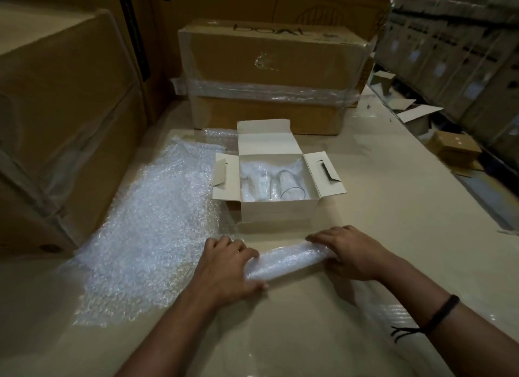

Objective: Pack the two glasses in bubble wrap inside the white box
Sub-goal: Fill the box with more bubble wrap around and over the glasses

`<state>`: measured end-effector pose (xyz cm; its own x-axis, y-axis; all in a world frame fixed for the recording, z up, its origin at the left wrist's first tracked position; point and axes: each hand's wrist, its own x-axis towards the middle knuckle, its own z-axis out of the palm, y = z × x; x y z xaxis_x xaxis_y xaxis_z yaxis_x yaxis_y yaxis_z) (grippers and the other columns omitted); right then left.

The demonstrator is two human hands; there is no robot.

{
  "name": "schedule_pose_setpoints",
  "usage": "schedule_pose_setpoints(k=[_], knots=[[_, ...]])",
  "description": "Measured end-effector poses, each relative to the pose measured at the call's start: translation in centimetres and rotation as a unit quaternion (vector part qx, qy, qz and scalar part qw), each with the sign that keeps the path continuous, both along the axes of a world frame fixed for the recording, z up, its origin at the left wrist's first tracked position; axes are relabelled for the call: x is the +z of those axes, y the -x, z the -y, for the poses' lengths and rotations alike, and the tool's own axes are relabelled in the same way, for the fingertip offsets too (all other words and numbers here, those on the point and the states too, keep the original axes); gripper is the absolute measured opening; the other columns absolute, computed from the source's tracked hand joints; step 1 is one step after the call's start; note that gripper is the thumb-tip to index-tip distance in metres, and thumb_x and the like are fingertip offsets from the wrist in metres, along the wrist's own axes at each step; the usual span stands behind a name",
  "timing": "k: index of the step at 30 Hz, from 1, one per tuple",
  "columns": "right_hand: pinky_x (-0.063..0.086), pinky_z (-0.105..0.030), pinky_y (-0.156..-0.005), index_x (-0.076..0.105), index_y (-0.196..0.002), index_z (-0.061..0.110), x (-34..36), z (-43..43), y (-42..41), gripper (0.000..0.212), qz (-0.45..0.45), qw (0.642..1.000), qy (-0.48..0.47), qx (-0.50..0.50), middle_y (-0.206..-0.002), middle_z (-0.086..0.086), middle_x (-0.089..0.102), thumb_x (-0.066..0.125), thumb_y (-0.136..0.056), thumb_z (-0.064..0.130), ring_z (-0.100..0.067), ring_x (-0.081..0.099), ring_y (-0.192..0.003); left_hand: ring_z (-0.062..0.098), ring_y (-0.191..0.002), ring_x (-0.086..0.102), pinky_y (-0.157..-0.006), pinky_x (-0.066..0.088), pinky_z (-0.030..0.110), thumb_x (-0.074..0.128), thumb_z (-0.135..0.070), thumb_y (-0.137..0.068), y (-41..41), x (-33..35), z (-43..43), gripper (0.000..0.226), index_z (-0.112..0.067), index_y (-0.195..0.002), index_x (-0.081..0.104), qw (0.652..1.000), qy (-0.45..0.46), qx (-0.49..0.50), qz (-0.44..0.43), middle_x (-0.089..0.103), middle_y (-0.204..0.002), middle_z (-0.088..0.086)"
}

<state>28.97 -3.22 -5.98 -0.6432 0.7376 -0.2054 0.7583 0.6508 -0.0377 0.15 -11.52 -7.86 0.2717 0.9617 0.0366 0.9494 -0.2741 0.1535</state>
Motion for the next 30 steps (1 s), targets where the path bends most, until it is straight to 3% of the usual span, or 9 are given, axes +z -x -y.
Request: schedule_pose_setpoints(k=[2, 6, 9, 13, 18, 20, 23, 26, 30], knots=[[0.039, -0.034, -0.098, 0.047, -0.139, 0.029, 0.5, -0.2, 0.6, 0.06, 0.009, 1.0, -0.006, -0.007, -0.135, 0.01, 0.054, 0.058, -0.08, 0.024, -0.016, 0.051, -0.123, 0.015, -0.107, 0.051, -0.091, 0.029, 0.036, 0.031, -0.071, -0.074, 0.2, -0.1, -0.6, 0.066, -0.038, -0.122, 0.06, 1.0, -0.027, -0.014, -0.008, 0.062, -0.113, -0.014], [0.048, -0.036, -0.078, 0.066, -0.105, 0.024, 1.2, -1.1, 1.3, 0.034, -0.044, 0.998, -0.03, -0.039, -0.102, 0.005, 0.069, 0.053, -0.076, 0.013, -0.024, 0.065, -0.094, 0.015, -0.078, 0.063, -0.07, 0.042, 0.035, 0.059, -0.047, -0.071, 0.6, -0.9, -1.7, 0.036, -0.035, -0.103, 0.069, 0.996, -0.085, -0.032, -0.005, 0.072, -0.085, -0.013], [0.052, -0.037, -0.073, 0.072, -0.096, 0.02, 3.5, -2.8, 1.6, 0.038, -0.148, 0.984, -0.081, -0.05, -0.095, 0.001, 0.072, 0.058, -0.068, -0.002, -0.027, 0.065, -0.088, 0.014, -0.07, 0.065, -0.064, 0.046, 0.034, 0.052, -0.045, -0.074, 0.6, -0.7, -2.3, 0.035, -0.032, -0.103, 0.066, 0.985, -0.158, -0.052, 0.054, 0.072, -0.082, -0.012], [0.051, -0.046, -0.083, 0.077, -0.093, 0.019, 7.6, -6.6, 3.4, 0.039, -0.208, 0.957, -0.201, -0.032, -0.107, -0.007, 0.07, 0.067, -0.069, -0.009, -0.031, 0.062, -0.099, 0.018, -0.074, 0.064, -0.069, 0.046, 0.034, 0.051, -0.037, -0.079, -0.7, 0.6, -3.1, 0.04, -0.025, -0.117, 0.049, 0.969, -0.195, -0.066, 0.137, 0.069, -0.088, -0.005], [0.053, -0.043, -0.078, 0.077, -0.1, 0.016, 9.2, -12.2, 6.0, 0.033, -0.263, 0.945, -0.183, -0.073, -0.111, -0.009, 0.065, 0.062, -0.08, -0.007, -0.028, 0.061, -0.099, 0.022, -0.078, 0.062, -0.076, 0.034, 0.037, 0.048, -0.032, -0.08, -1.9, 3.6, -5.9, 0.046, -0.016, -0.122, 0.061, 0.967, -0.235, 0.021, 0.091, 0.07, -0.09, -0.001], [0.054, -0.043, -0.081, 0.075, -0.102, 0.02, 9.2, -15.0, 6.9, 0.036, -0.257, 0.952, -0.136, -0.098, -0.111, -0.003, 0.068, 0.059, -0.082, -0.004, -0.023, 0.063, -0.1, 0.023, -0.081, 0.062, -0.08, 0.031, 0.039, 0.045, -0.032, -0.081, -2.3, 4.8, -7.3, 0.048, -0.018, -0.125, 0.06, 0.971, -0.22, 0.061, 0.065, 0.071, -0.091, 0.0], [0.055, -0.039, -0.085, 0.073, -0.106, 0.026, 8.2, -18.1, 8.0, 0.036, -0.232, 0.961, -0.089, -0.122, -0.112, 0.003, 0.071, 0.058, -0.086, 0.0, -0.019, 0.065, -0.101, 0.023, -0.098, 0.057, -0.091, 0.026, 0.042, 0.038, -0.032, -0.083, -2.7, 6.6, -9.4, 0.052, -0.027, -0.133, 0.052, 0.988, -0.116, 0.097, 0.024, 0.069, -0.106, -0.002], [0.051, -0.03, -0.082, 0.072, -0.108, 0.026, 6.8, -19.6, 8.9, 0.036, -0.209, 0.969, -0.061, -0.118, -0.111, 0.003, 0.072, 0.056, -0.087, 0.002, -0.019, 0.065, -0.1, 0.023, -0.115, 0.048, -0.101, 0.02, 0.046, 0.038, -0.031, -0.091, -2.7, 7.5, -11.9, 0.045, -0.035, -0.134, 0.05, 0.995, -0.026, 0.095, -0.026, 0.065, -0.12, -0.001], [0.05, -0.031, -0.072, 0.067, -0.106, 0.028, 5.2, -20.6, 9.6, 0.03, -0.171, 0.98, -0.039, -0.09, -0.102, 0.002, 0.071, 0.059, -0.086, 0.008, -0.02, 0.062, -0.089, 0.024, -0.122, 0.043, -0.103, 0.018, 0.048, 0.037, -0.033, -0.094, -3.3, 7.2, -13.4, 0.043, -0.037, -0.133, 0.054, 0.991, 0.069, 0.075, -0.082, 0.061, -0.128, 0.005]])
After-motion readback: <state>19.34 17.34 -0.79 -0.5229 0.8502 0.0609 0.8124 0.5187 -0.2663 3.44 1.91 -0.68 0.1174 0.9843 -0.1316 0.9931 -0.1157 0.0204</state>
